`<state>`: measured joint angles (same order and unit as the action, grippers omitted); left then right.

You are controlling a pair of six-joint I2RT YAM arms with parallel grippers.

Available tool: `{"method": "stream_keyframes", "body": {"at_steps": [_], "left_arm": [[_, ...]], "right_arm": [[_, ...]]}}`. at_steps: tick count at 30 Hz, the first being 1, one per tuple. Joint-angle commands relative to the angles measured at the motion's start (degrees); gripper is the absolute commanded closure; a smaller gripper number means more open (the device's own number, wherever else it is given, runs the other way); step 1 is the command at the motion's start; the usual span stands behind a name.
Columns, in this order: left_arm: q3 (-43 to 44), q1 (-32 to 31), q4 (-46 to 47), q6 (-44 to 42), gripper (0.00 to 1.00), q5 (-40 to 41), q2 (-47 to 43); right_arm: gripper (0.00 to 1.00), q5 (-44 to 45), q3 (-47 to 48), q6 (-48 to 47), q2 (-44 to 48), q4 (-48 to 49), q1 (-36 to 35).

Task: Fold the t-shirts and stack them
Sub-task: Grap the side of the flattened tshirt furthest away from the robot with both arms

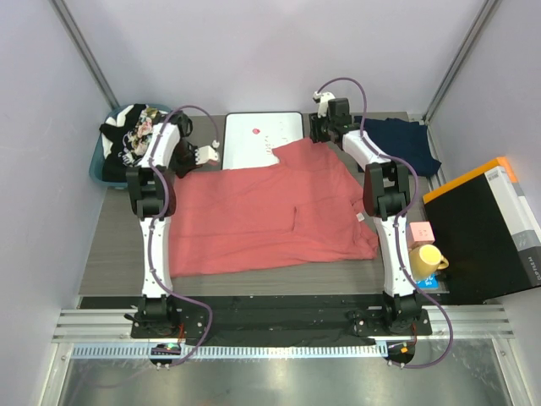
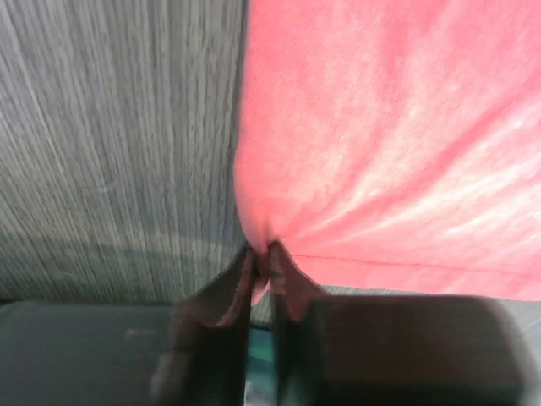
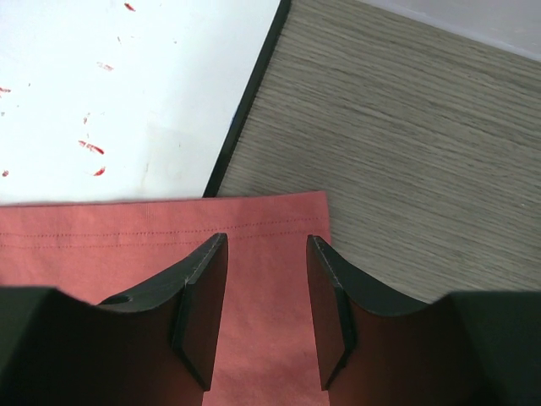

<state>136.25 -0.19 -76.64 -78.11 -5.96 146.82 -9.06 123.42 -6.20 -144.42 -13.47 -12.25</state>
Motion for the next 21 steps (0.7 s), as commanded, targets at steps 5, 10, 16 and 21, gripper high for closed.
{"method": "stream_keyframes", "body": {"at_steps": [5,10,16,21], "left_arm": [[-7.48,-2.36,3.07,3.84,1.0,-2.92,-1.54],[-10.73,-3.24,3.34,5.42,1.0,-2.4,-4.61],[-13.46,-4.12,3.16,6.65,1.0,-2.39,-8.57],[-14.25,-4.3,3.87,7.35,1.0,-1.78,-10.59]], "right_arm": [[0.5,3.26,3.05,5.58,-1.91,4.86,1.35],[0.48,3.96,4.9,8.04,-3.85,5.92,1.79],[0.49,4.84,7.1,9.1,-6.14,6.44,2.05],[0.53,0.54,6.66,9.89,-5.88,5.39,1.97]]}}
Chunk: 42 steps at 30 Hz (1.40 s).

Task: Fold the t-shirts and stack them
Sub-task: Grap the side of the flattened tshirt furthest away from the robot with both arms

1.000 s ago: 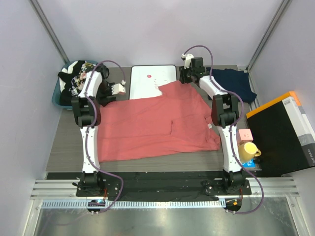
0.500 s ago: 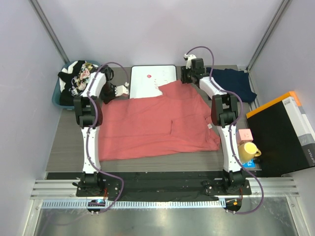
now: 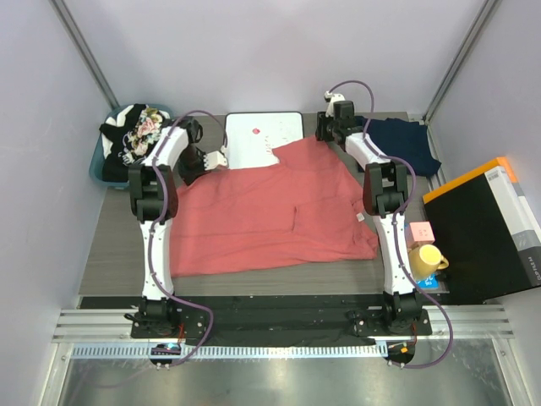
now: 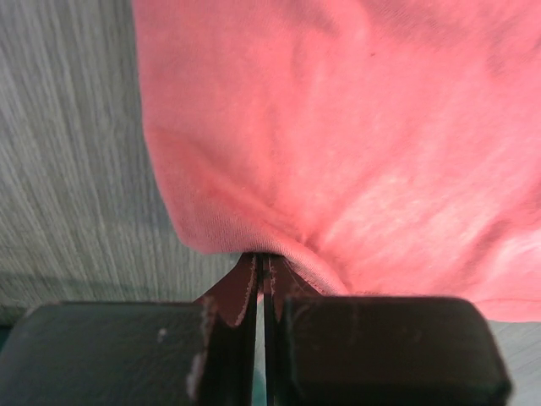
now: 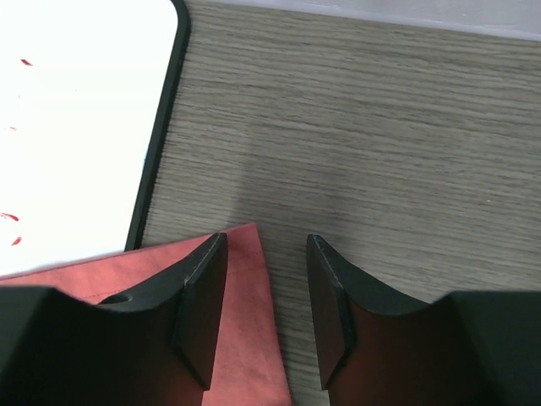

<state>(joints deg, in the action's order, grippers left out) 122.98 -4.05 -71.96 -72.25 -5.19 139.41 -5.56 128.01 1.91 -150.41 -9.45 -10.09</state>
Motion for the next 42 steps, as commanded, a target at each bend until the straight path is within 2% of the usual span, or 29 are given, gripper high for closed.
{"method": "stream_keyframes", "body": {"at_steps": [1,8,11,12,13,20,25,27,34,42], "left_arm": [[-0.99,-0.43,-0.72,1.58,1.0,-2.54,-3.27],[-1.16,-0.43,0.51,1.76,1.0,-0.79,-3.27],[-1.95,-0.43,1.74,2.02,1.0,-0.44,-3.53],[-2.21,-0.43,2.09,2.02,1.0,-0.35,-3.62],[-2.48,-0.43,2.96,2.02,1.0,-0.35,-3.8],[-5.46,-0.52,9.55,5.62,1.0,2.11,-5.02],[-13.37,-0.6,24.55,7.3,1.0,7.12,-8.71],[-15.31,-0.6,27.13,7.21,1.0,7.91,-9.68],[-16.01,-0.69,29.95,8.08,1.0,9.06,-11.26],[-21.37,-1.04,34.78,7.74,1.0,10.11,-15.4]], "right_arm": [[0.53,-4.01,1.81,1.69,0.38,1.02,-0.2],[0.55,-6.13,-0.39,0.37,1.87,-0.21,-0.64],[0.78,-5.95,-0.74,-0.5,2.4,-0.65,-0.81],[0.95,-5.52,-0.91,-0.94,2.66,-0.74,-0.9],[0.99,-5.16,-1.35,-1.29,3.19,-0.74,-0.9],[0.99,-1.82,-2.41,-6.39,6.09,-1.09,-0.81],[0.99,-1.38,-0.66,-11.22,8.02,-1.18,-0.72],[0.99,-1.38,-0.13,-13.59,9.16,-1.09,-0.72],[0.99,-3.4,-4.86,-19.13,15.75,1.54,-0.72],[0.99,-7.79,-13.04,-22.12,24.54,1.72,-0.72]]}}
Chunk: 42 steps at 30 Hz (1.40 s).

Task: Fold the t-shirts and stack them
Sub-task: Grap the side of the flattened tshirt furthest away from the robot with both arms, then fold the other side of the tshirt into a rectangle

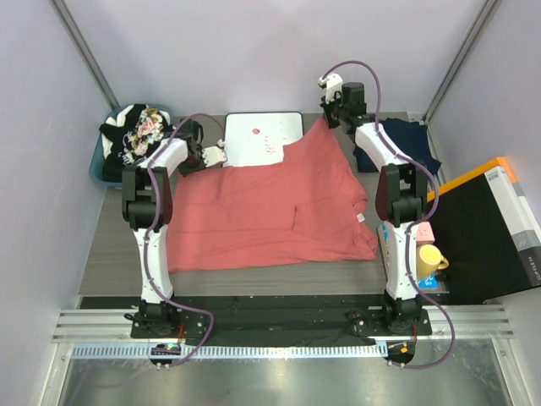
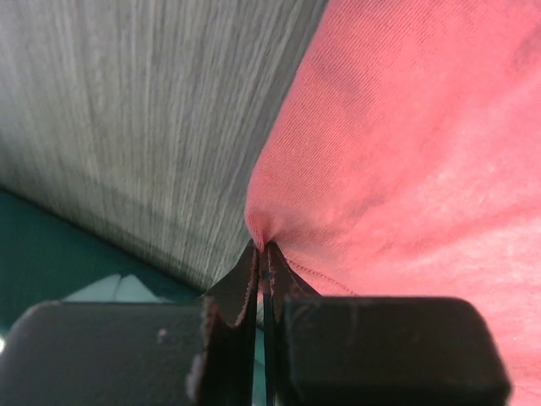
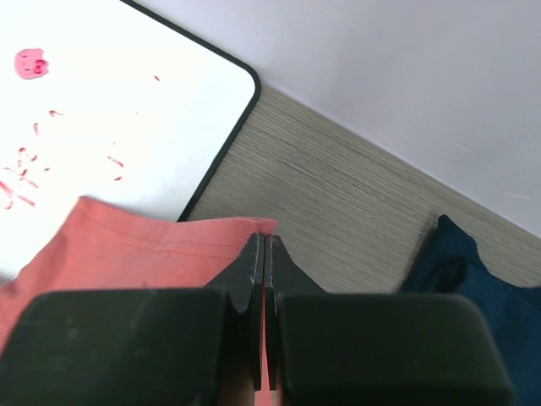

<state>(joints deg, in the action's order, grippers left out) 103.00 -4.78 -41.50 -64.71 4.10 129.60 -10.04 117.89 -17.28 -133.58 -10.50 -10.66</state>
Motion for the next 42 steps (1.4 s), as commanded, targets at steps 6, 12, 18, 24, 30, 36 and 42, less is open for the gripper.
{"method": "stream_keyframes", "body": {"at_steps": [6,12,18,24,30,36,42], "left_arm": [[-5.44,-0.41,8.26,0.63,1.0,1.0,-10.32],[-10.62,-0.41,8.02,-1.2,1.0,0.91,-14.81],[-18.27,-0.41,3.63,-4.2,1.0,-0.14,-21.49],[-24.42,-0.5,0.11,-4.73,1.0,-1.11,-26.5],[-28.11,-0.41,-4.37,-7.0,1.0,-1.38,-29.4],[-31.36,-0.41,-6.75,-10.26,1.0,-0.59,-31.69],[-33.13,-0.32,-7.63,-12.55,1.0,0.65,-33.18]], "right_arm": [[0.99,-4.81,-9.07,-5.83,13.24,1.98,-0.16],[0.99,-8.67,-13.2,-9.69,18.87,-2.23,0.02],[0.99,-15.34,-15.75,-16.46,26.69,-13.39,0.9],[0.99,-20.97,-18.48,-26.83,33.03,-29.11,1.95],[0.99,-22.74,-21.11,-40.45,35.57,-48.63,1.95],[0.99,-19.58,-28.75,-48.97,39.44,-54.97,1.95],[0.99,-15.01,-32.36,-54.61,43.05,-57.34,2.04]]}}
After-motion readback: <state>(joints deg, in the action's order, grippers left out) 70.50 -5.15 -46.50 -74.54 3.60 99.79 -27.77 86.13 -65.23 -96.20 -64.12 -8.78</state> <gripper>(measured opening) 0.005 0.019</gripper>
